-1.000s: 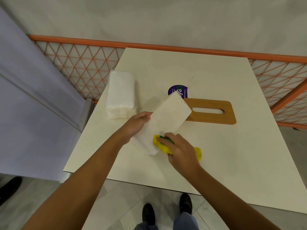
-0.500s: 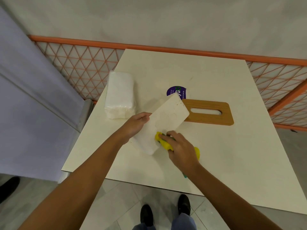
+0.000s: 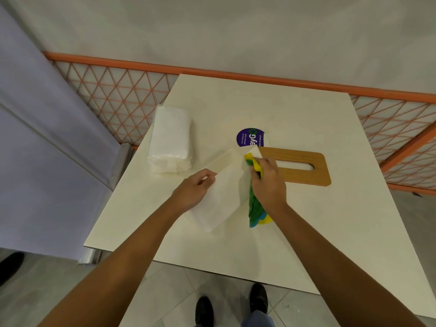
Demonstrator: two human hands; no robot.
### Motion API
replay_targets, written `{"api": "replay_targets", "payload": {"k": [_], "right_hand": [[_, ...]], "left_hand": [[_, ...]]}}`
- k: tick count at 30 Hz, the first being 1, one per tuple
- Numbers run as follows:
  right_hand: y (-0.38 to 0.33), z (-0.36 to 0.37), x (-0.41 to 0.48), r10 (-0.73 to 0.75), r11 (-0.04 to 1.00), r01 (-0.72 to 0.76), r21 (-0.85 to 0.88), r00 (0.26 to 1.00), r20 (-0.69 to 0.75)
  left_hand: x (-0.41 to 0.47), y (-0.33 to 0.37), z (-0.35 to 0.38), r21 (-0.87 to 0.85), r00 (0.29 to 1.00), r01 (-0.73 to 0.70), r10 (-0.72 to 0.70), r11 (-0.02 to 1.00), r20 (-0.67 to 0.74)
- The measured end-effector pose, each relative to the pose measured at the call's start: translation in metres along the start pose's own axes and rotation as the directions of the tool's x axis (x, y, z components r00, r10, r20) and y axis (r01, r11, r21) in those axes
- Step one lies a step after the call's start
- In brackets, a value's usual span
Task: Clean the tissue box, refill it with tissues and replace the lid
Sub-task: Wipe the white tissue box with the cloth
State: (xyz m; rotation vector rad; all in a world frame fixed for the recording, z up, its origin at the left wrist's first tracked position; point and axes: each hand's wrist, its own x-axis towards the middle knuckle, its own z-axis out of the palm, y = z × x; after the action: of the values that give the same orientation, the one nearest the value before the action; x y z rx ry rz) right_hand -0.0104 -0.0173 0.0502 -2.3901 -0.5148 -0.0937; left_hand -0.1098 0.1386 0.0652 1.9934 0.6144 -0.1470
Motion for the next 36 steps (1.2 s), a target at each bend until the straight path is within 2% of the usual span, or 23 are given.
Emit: {"api": "replay_targets", "payload": {"k": [2, 5, 7, 10, 11, 13, 15, 17, 21, 25, 27, 30, 32, 33, 36], "right_hand": [[-0.005, 0.003, -0.007, -0.048, 0.997, 0.048, -0.067, 0.999, 0.008], [-0.010, 0.008, -0.014, -0.273, 0.957, 0.273, -0.100, 0.962, 0.012], [-0.004, 0.007, 0.000, -0.218, 0.974, 0.218, -0.061, 0.976, 0.016], [0.007, 0.003, 0.016, 0.009, 1.000, -0.010, -0.021, 0.999, -0.044], [0.006, 0.002, 0.015, 0.034, 0.999, -0.036, -0.039, 0.998, -0.054], [-0.001, 0.003, 0.007, -0.028, 0.997, 0.026, -0.070, 0.999, -0.023], [-0.003, 0.005, 0.001, -0.170, 0.982, 0.170, -0.079, 0.985, 0.009], [0.000, 0.004, 0.007, -0.187, 0.979, 0.187, -0.078, 0.982, 0.005], [0.010, -0.001, 0.023, 0.103, 0.994, -0.104, -0.021, 0.994, -0.028], [0.013, -0.002, 0.015, 0.192, 0.981, -0.192, 0.007, 0.981, -0.006], [0.007, -0.001, 0.005, 0.176, 0.984, -0.176, -0.024, 0.984, -0.009], [-0.002, 0.008, -0.019, -0.029, 0.996, 0.033, -0.084, 0.998, 0.052], [0.003, 0.011, -0.028, -0.094, 0.993, 0.098, -0.069, 0.993, 0.067], [0.009, 0.010, -0.027, -0.059, 0.997, 0.062, -0.052, 0.997, 0.055], [0.026, 0.006, -0.015, 0.183, 0.983, -0.181, 0.042, 0.983, -0.031]], "left_hand": [[0.001, -0.002, 0.002, 0.010, 1.000, -0.005, 0.005, 1.000, -0.013], [0.003, -0.005, 0.003, 0.038, 0.999, -0.017, 0.019, 0.999, -0.040], [0.003, -0.006, 0.002, 0.032, 0.999, -0.020, 0.022, 0.999, -0.040], [0.003, -0.004, 0.003, 0.009, 0.999, -0.038, 0.038, 0.999, -0.036], [0.003, -0.004, 0.005, 0.002, 0.998, -0.042, 0.043, 0.999, -0.036], [0.003, -0.003, 0.006, 0.007, 0.998, -0.042, 0.043, 0.999, -0.041], [0.004, -0.003, 0.006, 0.012, 0.998, -0.037, 0.038, 0.999, -0.053], [0.005, -0.004, 0.005, 0.004, 0.998, -0.034, 0.034, 0.999, -0.058], [0.006, -0.003, 0.004, -0.024, 0.998, -0.039, 0.038, 0.999, -0.041], [0.005, -0.003, 0.006, -0.018, 0.998, -0.048, 0.047, 0.999, -0.046], [0.004, -0.002, 0.008, -0.011, 0.997, -0.063, 0.062, 0.998, -0.044], [0.006, -0.003, 0.007, 0.003, 0.996, -0.065, 0.066, 0.998, -0.053], [0.007, -0.004, 0.006, 0.027, 0.996, -0.066, 0.067, 0.997, -0.053], [0.007, -0.005, 0.005, 0.033, 0.996, -0.071, 0.072, 0.997, -0.049], [0.008, -0.004, 0.006, 0.020, 0.996, -0.079, 0.079, 0.997, -0.041]]}}
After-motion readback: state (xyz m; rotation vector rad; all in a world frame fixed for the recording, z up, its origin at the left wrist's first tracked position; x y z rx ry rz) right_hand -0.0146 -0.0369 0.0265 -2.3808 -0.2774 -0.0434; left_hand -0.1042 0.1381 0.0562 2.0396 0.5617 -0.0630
